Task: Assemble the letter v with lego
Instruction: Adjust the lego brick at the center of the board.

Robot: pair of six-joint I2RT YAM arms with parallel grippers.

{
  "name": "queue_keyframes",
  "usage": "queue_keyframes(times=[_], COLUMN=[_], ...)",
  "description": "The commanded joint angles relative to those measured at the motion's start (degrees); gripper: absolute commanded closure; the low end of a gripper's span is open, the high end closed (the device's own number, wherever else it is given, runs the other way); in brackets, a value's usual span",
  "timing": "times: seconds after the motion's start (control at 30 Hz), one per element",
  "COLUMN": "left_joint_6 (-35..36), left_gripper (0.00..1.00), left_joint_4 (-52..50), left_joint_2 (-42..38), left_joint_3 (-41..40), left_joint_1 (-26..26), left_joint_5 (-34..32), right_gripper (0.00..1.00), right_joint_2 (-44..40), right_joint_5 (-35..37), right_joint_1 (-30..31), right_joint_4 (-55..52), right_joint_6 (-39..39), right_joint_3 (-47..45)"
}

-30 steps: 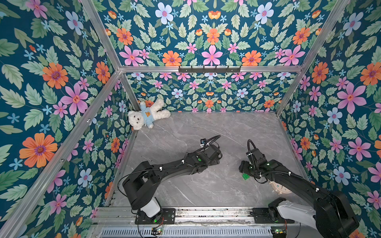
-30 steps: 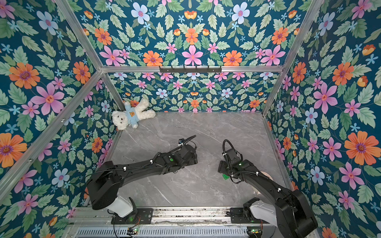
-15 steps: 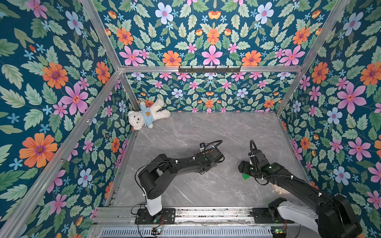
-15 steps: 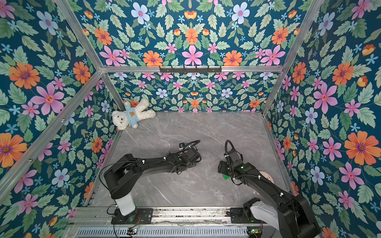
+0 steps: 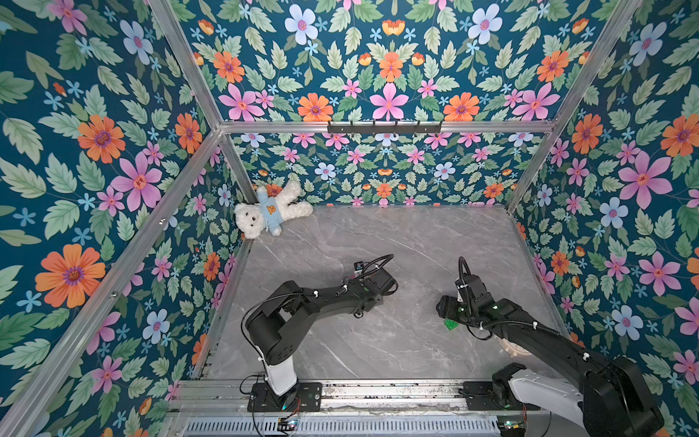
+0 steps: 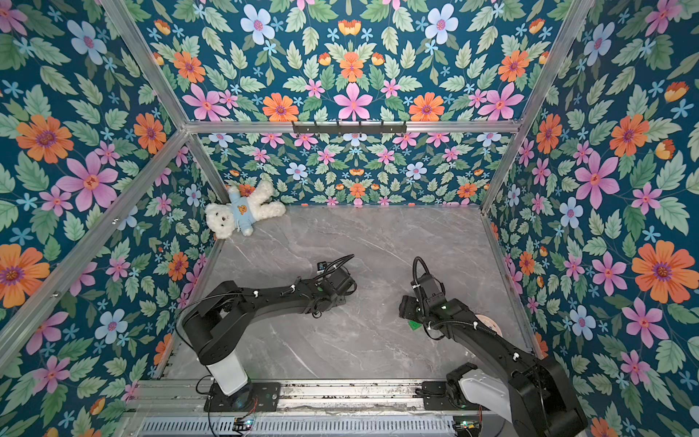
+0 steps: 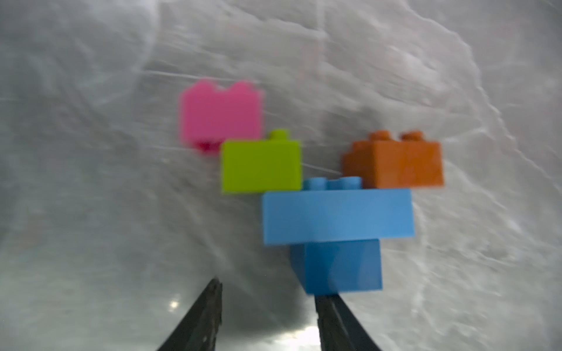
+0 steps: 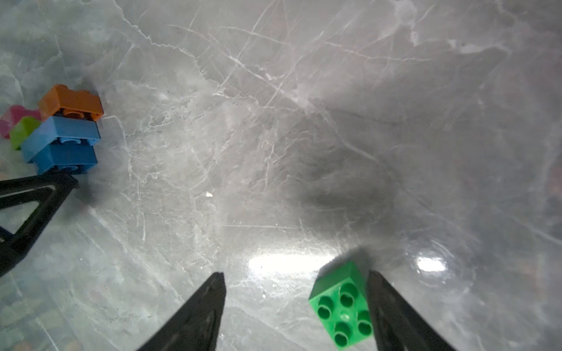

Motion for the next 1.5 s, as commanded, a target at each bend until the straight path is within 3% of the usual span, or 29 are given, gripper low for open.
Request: queue_keyframes(times=[0.0, 0.03, 0.13, 0.27, 0.57, 0.73, 0.97, 1.2, 1.47], left_joint_6=[1.4, 1.2, 0.8, 1.0, 2.4, 2.6, 3.7, 7.2, 12.1], left_gripper=[0.4, 0.33, 0.23, 0.18, 0.28, 0.36, 0.4, 0.23, 0.12], left_joint_4=[0.9, 0.5, 2.0, 2.3, 1.0, 1.3, 0.9, 2.4, 8.0], left_joint_2=[-0.9, -0.5, 0.2, 1.9, 5.6, 4.9, 2.8, 1.1, -8.2], left_joint_3=[0.4, 1.2, 1.8, 3.2, 6.4, 4.3, 1.9, 1.9, -4.4], left_joint_1=[-0.2, -0.6, -1.3, -1.3, 0.6, 1.9, 3.2, 3.6, 3.6], left_joint_5=[-1.0, -1.0, 0.3, 0.5, -0.4, -1.1, -1.1, 2.7, 6.5], right_gripper=[0.24, 0.24, 0.24, 0.24, 0.24, 0.23, 0.23, 0.2, 0.27], right_joint_2=[0.7, 1.1, 2.1, 3.3, 3.5, 1.5, 4.4, 6.8, 7.2], right_joint_5=[1.0, 1.0, 1.1, 0.6, -0.3, -0.1, -2.8, 0.3, 0.1], right_joint_1=[0.0, 0.1, 0.0, 0.0, -0.1, 0.0, -0.1, 0.1, 0.9], right_joint_4=[0.3, 0.3, 0.8, 1.8, 2.0, 0.6, -0.6, -4.5, -7.1], right_joint_6=[-0.1, -0.2, -0.3, -0.3, -0.5, -0.6, 0.1, -0.1, 0.0], right_joint_3=[0.2, 0.3, 0.4, 0.4, 0.5, 0.4, 0.9, 3.1, 1.9])
